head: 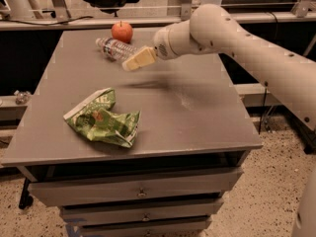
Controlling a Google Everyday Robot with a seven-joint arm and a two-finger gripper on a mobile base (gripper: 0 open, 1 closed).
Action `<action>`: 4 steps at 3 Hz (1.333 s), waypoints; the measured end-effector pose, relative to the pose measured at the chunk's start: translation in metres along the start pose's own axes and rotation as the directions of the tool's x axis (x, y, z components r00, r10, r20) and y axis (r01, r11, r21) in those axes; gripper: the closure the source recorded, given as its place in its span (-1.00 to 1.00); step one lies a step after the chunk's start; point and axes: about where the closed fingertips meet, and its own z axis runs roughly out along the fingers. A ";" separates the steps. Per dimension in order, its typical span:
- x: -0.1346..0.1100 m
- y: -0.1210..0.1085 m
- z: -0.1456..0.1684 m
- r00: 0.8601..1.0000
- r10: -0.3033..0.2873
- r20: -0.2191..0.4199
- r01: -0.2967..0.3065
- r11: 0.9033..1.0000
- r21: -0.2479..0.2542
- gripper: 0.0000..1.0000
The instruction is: Pick water bottle
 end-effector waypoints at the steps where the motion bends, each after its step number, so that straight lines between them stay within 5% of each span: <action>1: 0.002 -0.004 0.023 1.000 0.023 0.019 -0.023 1.000 0.013 -1.00; 2: 0.001 -0.008 0.042 0.998 0.046 0.032 -0.047 0.999 0.019 -1.00; 4: 0.004 -0.008 0.056 0.996 0.077 0.048 -0.079 0.996 0.032 -0.17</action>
Offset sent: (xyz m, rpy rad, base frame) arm 0.0465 0.0353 -0.0269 0.0761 0.0080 -0.0617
